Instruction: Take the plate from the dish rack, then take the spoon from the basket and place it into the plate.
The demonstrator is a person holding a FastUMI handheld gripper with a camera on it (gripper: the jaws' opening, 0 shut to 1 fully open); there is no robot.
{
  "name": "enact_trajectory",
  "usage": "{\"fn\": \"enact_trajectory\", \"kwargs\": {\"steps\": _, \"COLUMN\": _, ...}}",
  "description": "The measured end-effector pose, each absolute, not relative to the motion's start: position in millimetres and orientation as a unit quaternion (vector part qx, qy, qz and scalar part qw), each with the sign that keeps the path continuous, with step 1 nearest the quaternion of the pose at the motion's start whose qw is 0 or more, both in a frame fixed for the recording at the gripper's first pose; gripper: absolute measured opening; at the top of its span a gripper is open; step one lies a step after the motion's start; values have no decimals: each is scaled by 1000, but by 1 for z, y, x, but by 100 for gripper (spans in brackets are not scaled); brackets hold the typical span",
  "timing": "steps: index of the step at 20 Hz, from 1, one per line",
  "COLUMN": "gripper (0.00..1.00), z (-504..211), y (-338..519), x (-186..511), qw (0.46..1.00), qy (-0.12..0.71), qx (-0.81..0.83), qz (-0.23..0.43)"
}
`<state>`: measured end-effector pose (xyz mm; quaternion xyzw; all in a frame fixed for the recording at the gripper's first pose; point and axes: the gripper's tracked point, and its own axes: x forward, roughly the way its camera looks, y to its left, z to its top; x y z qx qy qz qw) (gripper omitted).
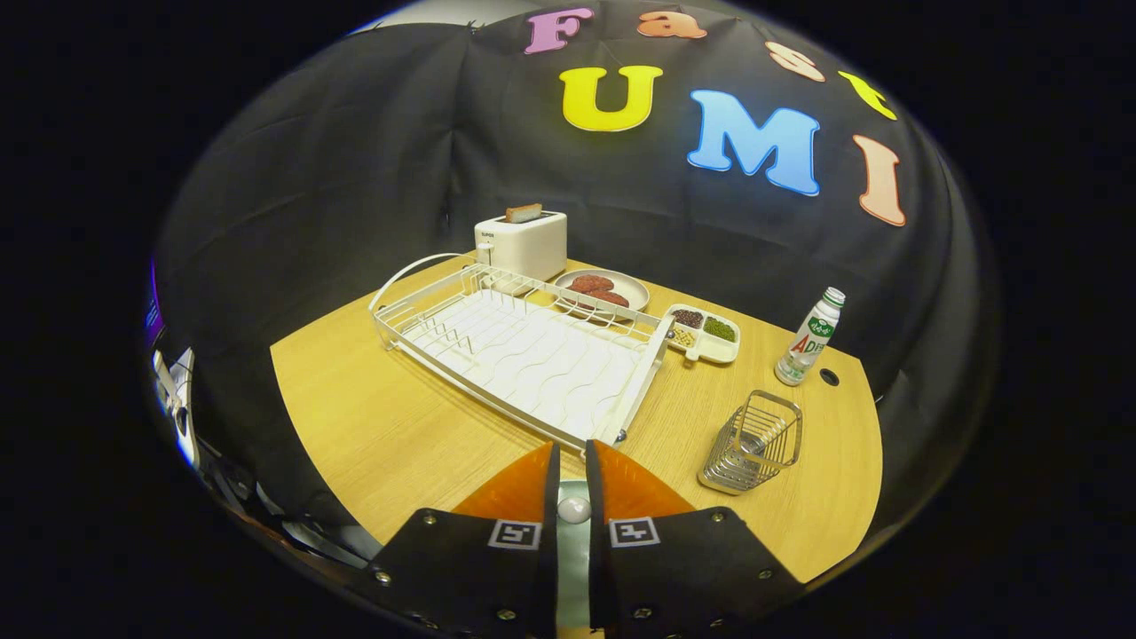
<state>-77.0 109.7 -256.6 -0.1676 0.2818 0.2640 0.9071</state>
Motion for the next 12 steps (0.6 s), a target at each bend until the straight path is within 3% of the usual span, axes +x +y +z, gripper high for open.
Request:
{"fn": "enact_trajectory", "kwargs": {"steps": 2, "gripper": 24, "z": -248, "y": 105, "x": -72, "qw": 911, "qy": 265, "qx": -175, "qz": 262}}
{"fn": "enact_trajectory", "kwargs": {"steps": 4, "gripper": 24, "z": -237, "y": 99, "x": -67, "qw": 917, "qy": 251, "qx": -171, "qz": 258}}
{"fn": "enact_trajectory", "kwargs": {"steps": 5, "gripper": 32, "z": -227, "y": 92, "x": -63, "qw": 923, "qy": 241, "qx": -171, "qz": 248}}
{"fn": "enact_trajectory", "kwargs": {"steps": 12, "gripper": 32, "z": -129, "y": 18, "x": -41, "qw": 974, "qy": 145, "qx": -103, "qz": 143}}
